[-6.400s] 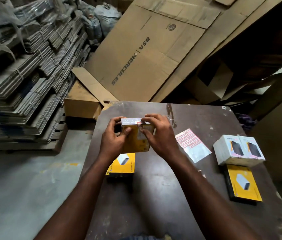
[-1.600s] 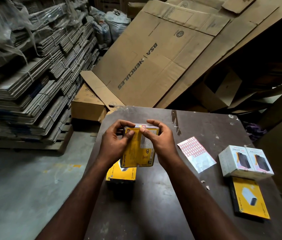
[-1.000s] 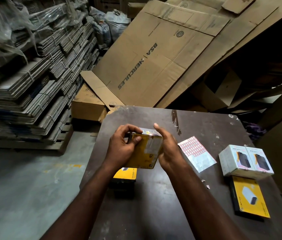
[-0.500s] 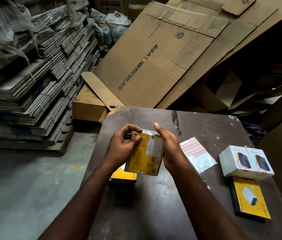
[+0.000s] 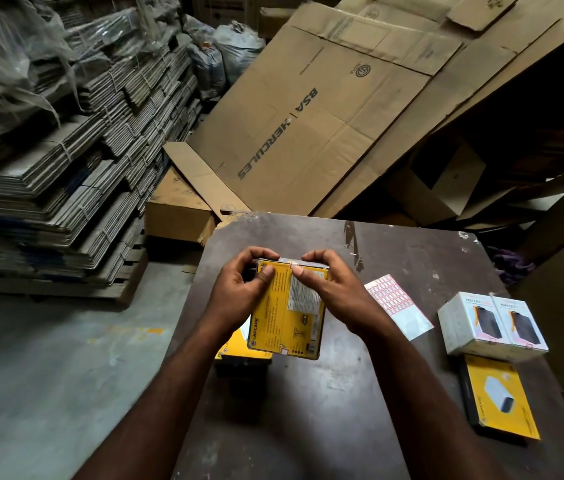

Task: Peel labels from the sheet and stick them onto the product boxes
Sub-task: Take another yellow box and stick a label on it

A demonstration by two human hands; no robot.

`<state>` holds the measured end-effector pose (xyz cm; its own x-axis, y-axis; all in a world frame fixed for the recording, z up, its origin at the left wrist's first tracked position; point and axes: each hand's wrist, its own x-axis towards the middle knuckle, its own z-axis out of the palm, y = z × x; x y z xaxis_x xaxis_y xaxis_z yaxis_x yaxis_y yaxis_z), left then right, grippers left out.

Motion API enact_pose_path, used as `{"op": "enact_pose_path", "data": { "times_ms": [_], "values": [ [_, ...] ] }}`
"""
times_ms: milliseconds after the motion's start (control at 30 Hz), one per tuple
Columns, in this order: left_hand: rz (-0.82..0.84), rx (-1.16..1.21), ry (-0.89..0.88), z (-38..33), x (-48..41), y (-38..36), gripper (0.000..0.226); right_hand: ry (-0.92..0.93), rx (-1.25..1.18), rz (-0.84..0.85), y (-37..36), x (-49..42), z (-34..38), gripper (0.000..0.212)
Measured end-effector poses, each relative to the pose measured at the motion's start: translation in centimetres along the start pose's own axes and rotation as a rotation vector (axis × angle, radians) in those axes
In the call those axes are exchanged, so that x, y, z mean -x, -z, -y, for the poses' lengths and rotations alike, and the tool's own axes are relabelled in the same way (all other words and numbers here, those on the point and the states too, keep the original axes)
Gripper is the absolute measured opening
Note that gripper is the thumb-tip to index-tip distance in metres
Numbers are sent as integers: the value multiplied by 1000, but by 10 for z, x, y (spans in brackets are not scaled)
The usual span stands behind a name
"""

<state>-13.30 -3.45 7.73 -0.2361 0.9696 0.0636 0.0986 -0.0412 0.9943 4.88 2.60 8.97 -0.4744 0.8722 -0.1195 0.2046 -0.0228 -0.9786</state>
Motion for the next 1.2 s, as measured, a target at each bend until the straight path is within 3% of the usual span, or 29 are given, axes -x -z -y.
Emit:
{"op": "enact_pose_path", "data": {
  "times_ms": [200, 300, 400, 600, 700, 800, 900, 1200],
  "values": [
    [-13, -13, -1, 0, -2, 1, 14, -23, -2, 10, -2, 1, -4, 20],
    [-13, -13, -6, 0, -2, 0, 13, -8, -10, -39, -7, -1, -4, 40],
    [-11, -18, -21, -1, -2, -1, 13, 54, 83, -113, -9, -2, -5, 40],
    [-44, -13, -42, -2, -1, -5, 11, 10, -2, 30, 1, -3, -4, 23],
    [-62, 3, -47, -3, -1, -5, 10, -10, -5, 56, 0, -3, -5, 31],
    [-47, -16, -54, -4, 0, -7, 10, -17, -49, -33, -5, -3, 0, 36],
    [-43, -75, -91, -5, 2, -11, 8, -56, -83, -154, -11, -6, -1, 26],
    [28, -56, -50, 5, 2, -14, 14, -202, -79, -163, -10, -8, -3, 35]
  ]
}}
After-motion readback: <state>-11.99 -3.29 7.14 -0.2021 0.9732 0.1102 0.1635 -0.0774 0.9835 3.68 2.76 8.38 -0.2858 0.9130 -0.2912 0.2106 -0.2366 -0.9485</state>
